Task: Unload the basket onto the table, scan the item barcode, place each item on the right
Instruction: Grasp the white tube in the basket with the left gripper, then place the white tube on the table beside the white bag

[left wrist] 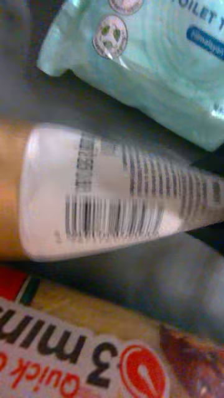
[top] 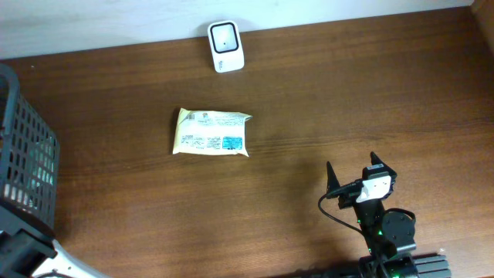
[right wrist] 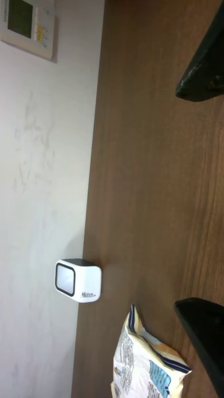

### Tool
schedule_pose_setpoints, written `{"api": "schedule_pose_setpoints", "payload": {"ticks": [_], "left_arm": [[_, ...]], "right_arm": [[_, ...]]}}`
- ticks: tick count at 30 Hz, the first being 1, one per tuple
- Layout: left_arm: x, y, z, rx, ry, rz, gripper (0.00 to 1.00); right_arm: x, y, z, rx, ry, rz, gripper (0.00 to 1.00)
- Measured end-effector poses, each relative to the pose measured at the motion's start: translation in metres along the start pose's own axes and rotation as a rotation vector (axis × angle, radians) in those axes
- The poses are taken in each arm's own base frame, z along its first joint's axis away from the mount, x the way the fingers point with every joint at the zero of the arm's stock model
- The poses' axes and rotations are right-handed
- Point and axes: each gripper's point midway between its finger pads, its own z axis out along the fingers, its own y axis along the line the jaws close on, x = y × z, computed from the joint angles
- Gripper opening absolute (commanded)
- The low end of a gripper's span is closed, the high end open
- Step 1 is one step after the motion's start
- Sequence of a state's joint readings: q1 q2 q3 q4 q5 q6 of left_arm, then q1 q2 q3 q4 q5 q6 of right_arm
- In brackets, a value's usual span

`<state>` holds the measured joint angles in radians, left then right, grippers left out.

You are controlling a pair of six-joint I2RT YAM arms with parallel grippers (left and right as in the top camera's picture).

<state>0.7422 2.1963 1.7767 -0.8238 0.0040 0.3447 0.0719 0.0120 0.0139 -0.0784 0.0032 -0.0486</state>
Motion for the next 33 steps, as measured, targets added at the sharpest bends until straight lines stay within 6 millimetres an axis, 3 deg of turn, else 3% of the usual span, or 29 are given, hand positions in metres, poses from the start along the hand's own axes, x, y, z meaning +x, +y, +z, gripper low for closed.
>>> {"api": "schedule_pose_setpoints", "payload": {"ticks": [9,10,12,14,15,16,17,19,20,22,25,28,30,32,33], "left_arm": [[-0.004,-0.003,-0.008,0.02,-0.006,-0.073,0.0],[-0.01,-0.007,-0.013,0.033,-0.02,-0.088,0.0],[-0.036,-0.015,-0.044,0.048,-0.11,-0.1,0.0],[-0.069,-0.026,-0.101,0.055,-0.254,-0.09,0.0],[-0.088,-0.035,-0.147,0.053,-0.362,-0.075,0.0],[-0.103,-0.05,-0.211,0.058,-0.5,-0.045,0.0],[-0.107,-0.06,-0.245,0.059,-0.572,-0.023,0.0],[-0.101,-0.092,-0.325,0.082,-0.716,0.023,0.0],[-0.089,-0.114,-0.345,0.117,-0.723,0.046,0.0],[-0.057,-0.177,-0.372,0.245,-0.691,0.126,0.0],[-0.019,-0.256,-0.361,0.378,-0.543,0.246,0.0],[0.01,-0.296,-0.333,0.416,-0.4,0.3,0.0],[0.046,-0.333,-0.277,0.411,-0.206,0.344,0.0],[0.058,-0.342,-0.24,0.39,-0.131,0.329,0.0],[0.07,-0.345,-0.206,0.364,-0.066,0.314,0.0]], "right_arm": [[0.0,0.0,0.0,0.0,0.0,0.0,0.99],[0.0,0.0,0.0,0.0,0.0,0.0,0.99],[0.0,0.0,0.0,0.0,0.0,0.0,0.99],[0.0,0.0,0.0,0.0,0.0,0.0,0.99],[0.0,0.0,0.0,0.0,0.0,0.001,0.99],[0.0,0.0,0.0,0.0,0.0,0.0,0.99],[0.0,0.0,0.0,0.0,0.0,0.0,0.99],[0.0,0.0,0.0,0.0,0.0,0.0,0.99],[0.0,0.0,0.0,0.0,0.0,0.0,0.99],[0.0,0.0,0.0,0.0,0.0,0.0,0.99],[0.0,0.0,0.0,0.0,0.0,0.0,0.99],[0.0,0.0,0.0,0.0,0.0,0.0,0.99],[0.0,0.0,0.0,0.0,0.0,0.0,0.99],[0.0,0.0,0.0,0.0,0.0,0.0,0.99],[0.0,0.0,0.0,0.0,0.0,0.0,0.99]]}}
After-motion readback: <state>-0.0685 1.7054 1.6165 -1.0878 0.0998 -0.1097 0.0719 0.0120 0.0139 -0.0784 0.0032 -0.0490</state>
